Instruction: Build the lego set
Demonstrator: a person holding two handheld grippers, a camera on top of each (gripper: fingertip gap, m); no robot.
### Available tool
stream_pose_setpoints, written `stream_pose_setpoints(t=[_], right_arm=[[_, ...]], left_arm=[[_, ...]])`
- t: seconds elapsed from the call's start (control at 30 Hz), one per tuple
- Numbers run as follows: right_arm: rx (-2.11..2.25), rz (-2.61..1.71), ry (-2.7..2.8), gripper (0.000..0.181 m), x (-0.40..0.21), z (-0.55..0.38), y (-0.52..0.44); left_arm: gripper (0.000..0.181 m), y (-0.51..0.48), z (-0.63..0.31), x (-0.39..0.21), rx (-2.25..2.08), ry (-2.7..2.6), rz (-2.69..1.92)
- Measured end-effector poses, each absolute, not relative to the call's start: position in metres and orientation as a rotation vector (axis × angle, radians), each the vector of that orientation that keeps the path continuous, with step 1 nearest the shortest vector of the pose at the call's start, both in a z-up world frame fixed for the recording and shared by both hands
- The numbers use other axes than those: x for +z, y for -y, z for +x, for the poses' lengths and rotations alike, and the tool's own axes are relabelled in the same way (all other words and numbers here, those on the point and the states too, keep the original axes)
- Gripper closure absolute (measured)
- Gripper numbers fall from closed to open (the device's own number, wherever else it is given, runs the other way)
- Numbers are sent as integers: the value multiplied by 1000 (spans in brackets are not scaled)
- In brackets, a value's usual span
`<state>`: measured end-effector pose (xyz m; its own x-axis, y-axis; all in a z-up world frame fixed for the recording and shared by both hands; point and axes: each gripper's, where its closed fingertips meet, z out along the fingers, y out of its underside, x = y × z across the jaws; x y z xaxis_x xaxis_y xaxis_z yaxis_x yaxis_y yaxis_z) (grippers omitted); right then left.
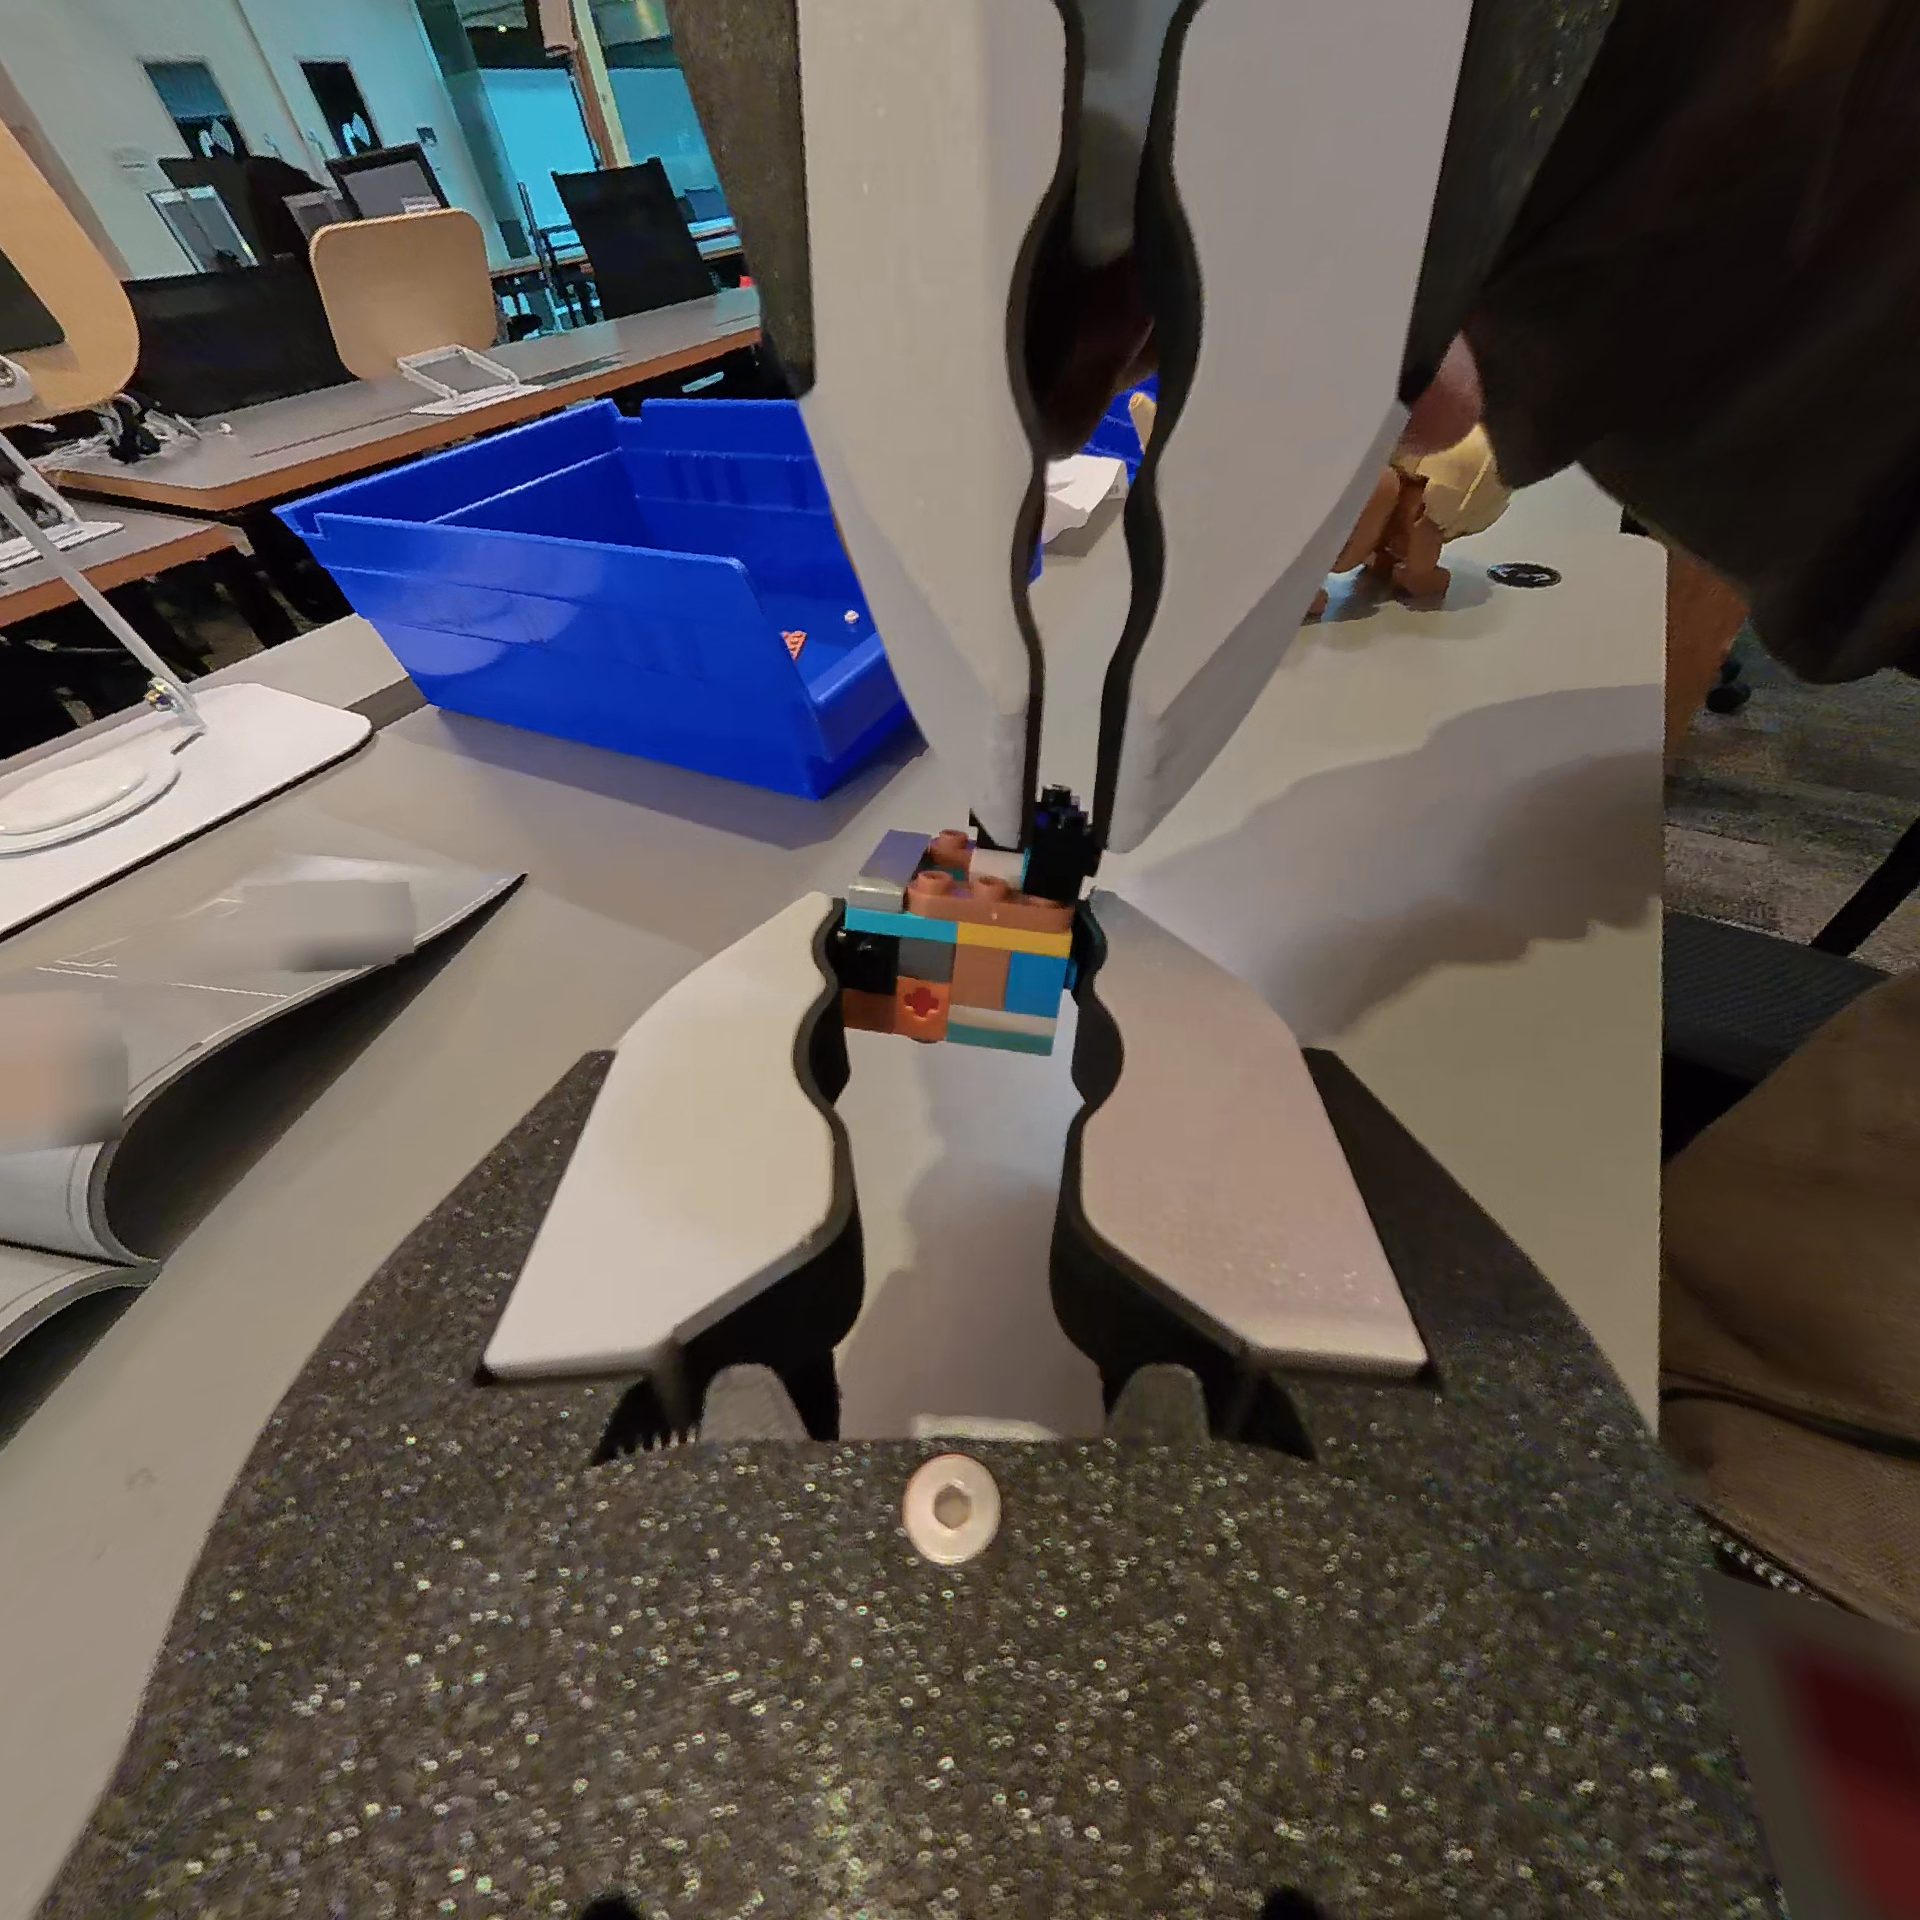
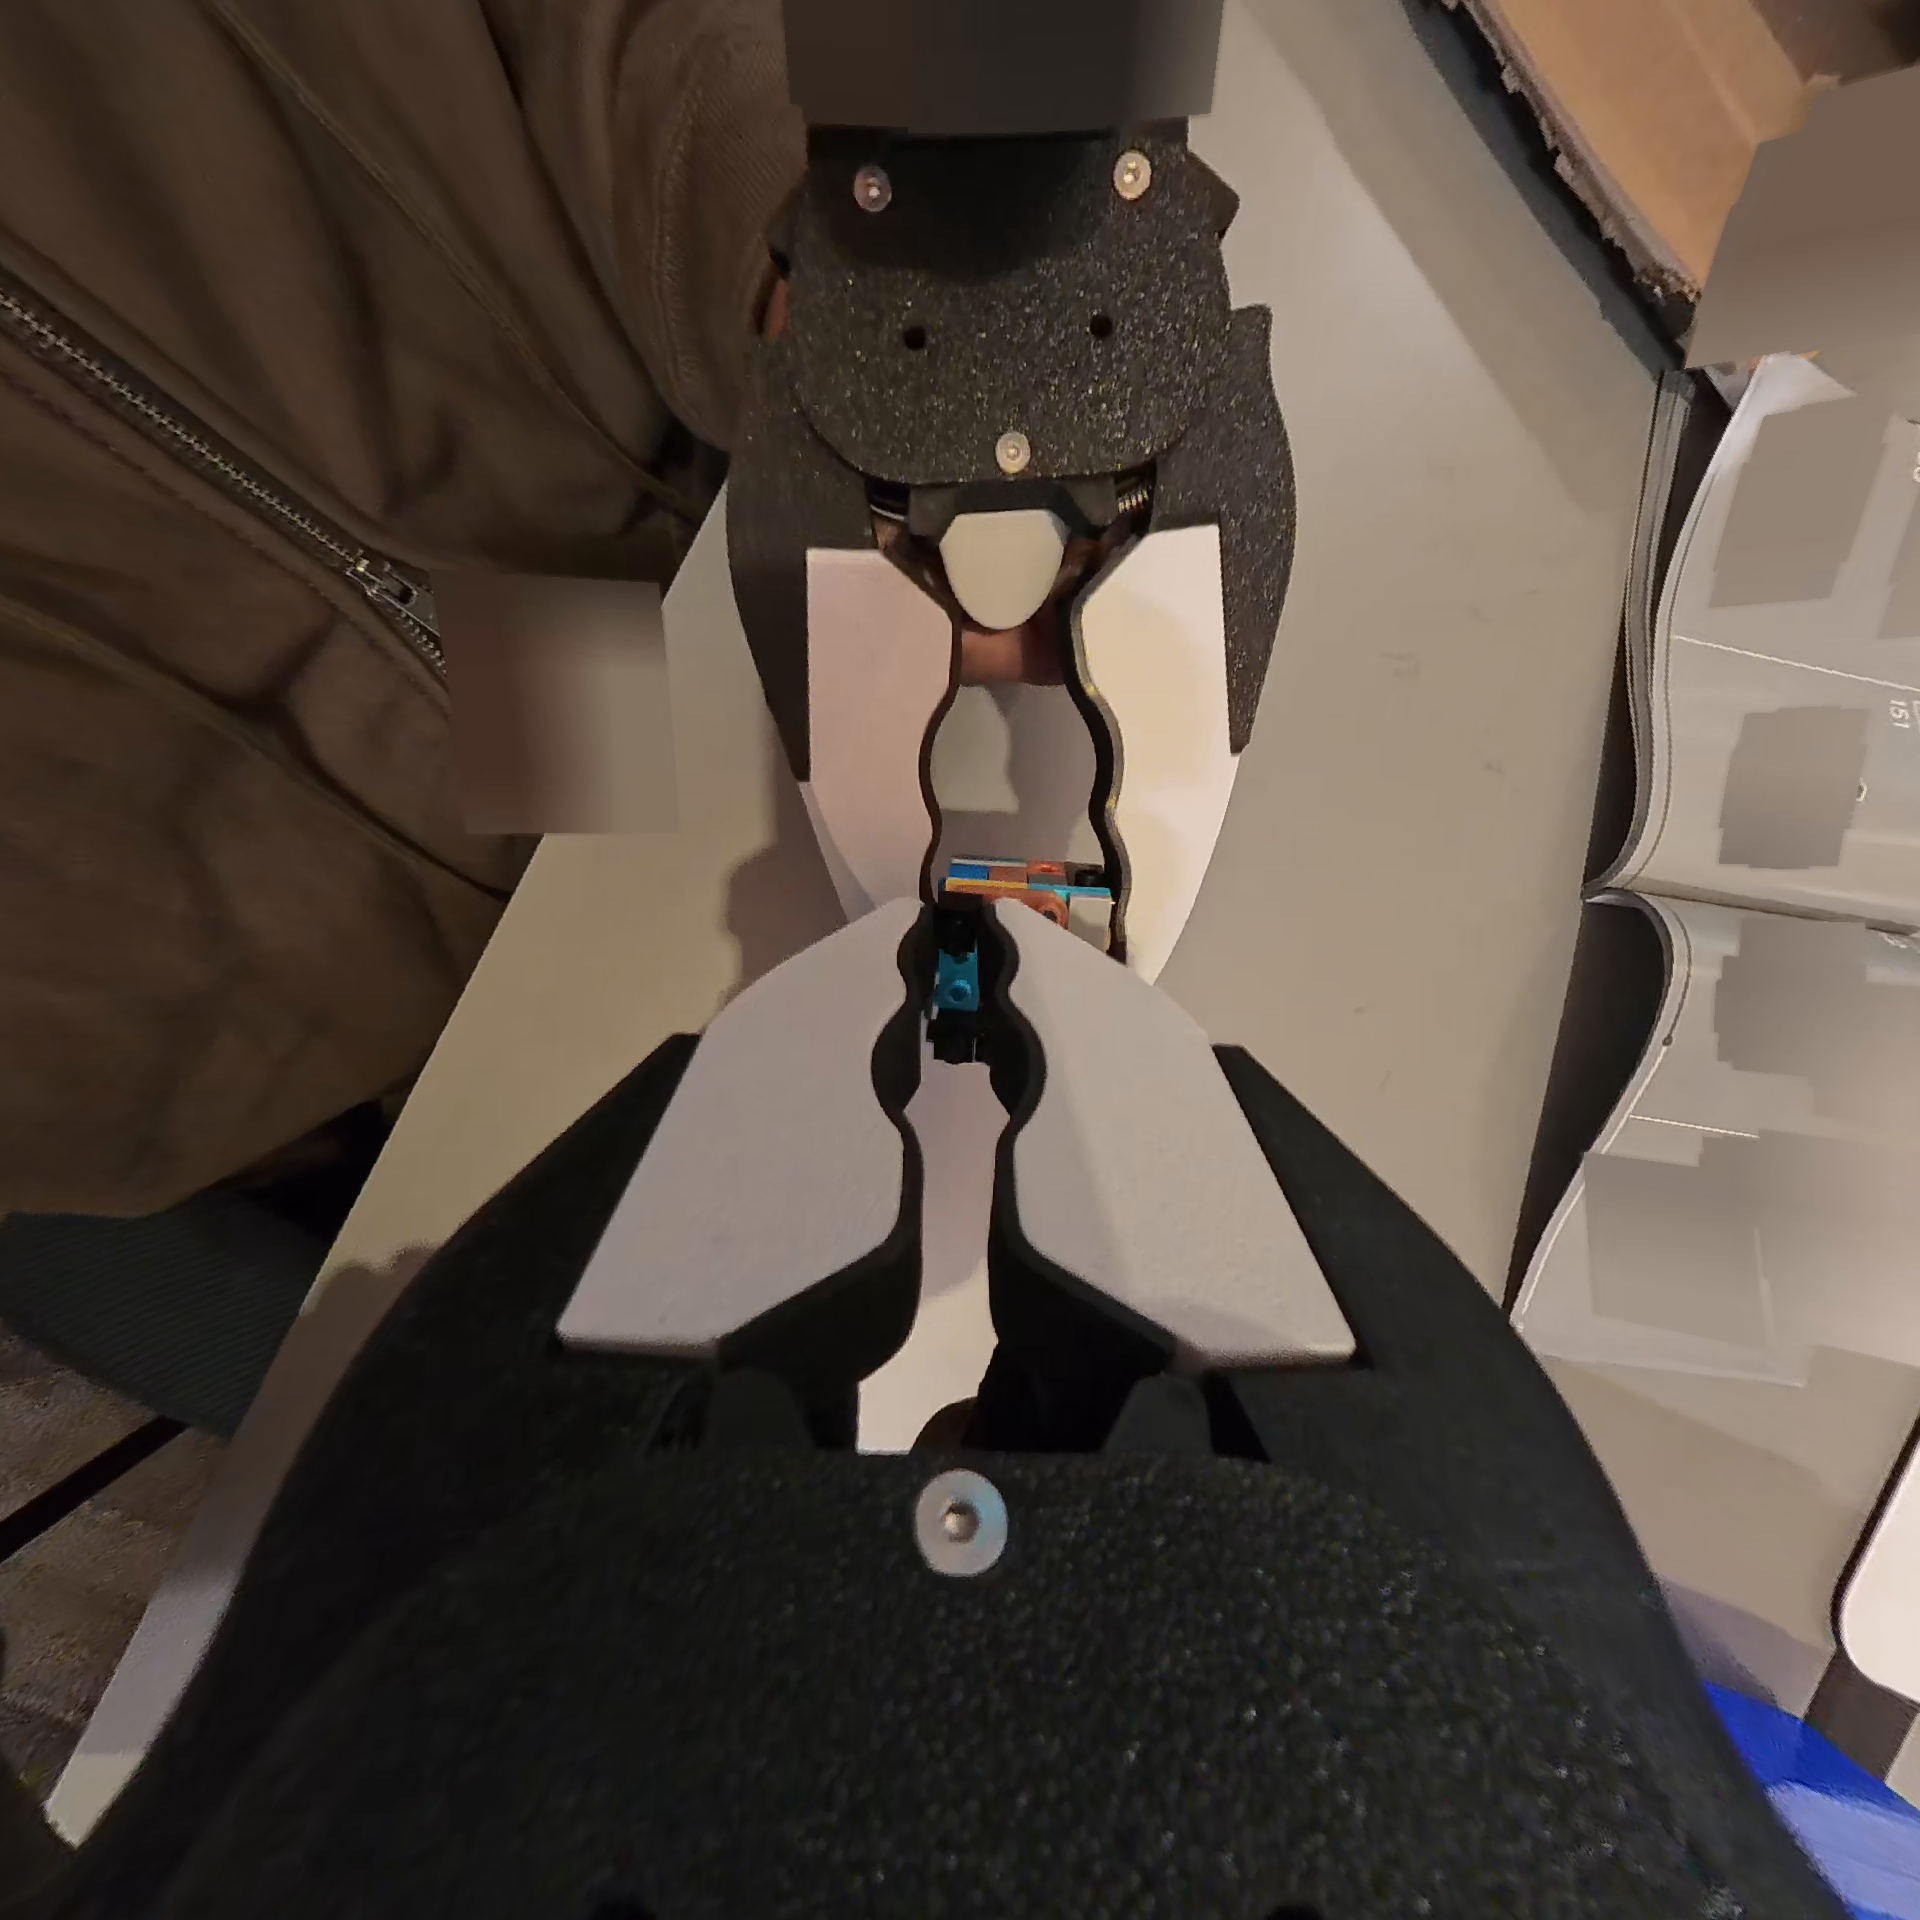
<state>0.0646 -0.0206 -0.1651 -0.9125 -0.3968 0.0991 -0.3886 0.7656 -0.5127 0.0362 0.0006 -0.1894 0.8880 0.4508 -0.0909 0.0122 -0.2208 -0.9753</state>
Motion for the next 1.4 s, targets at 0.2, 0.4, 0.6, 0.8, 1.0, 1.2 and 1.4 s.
stream_pose_setpoints(t=[0.2, 0.4, 0.6, 0.8, 1.0, 1.2, 1.4], right_arm=[[-734, -694, -2969, 174, -170, 64, 20], [-675, -746, -2953, 174, -173, 65, 19], [-733, -748, -2898, 174, -171, 67, 19], [-773, -722, -2875, 174, -169, 68, 20], [-809, -678, -2863, 174, -170, 67, 21], [-846, -657, -2853, 173, -169, 67, 23], [-900, -675, -2880, 173, -166, 68, 22]], left_arm=[[141, -1, 35, -195, 441, 359, -1798], [141, -2, 35, -198, 446, 351, -1819], [141, -3, 38, -196, 408, 342, -1804], [141, -2, 38, -194, 407, 345, -1791], [141, -1, 37, -194, 419, 349, -1790], [141, 0, 37, -193, 422, 348, -1784], [141, -1, 38, -191, 399, 347, -1768]])
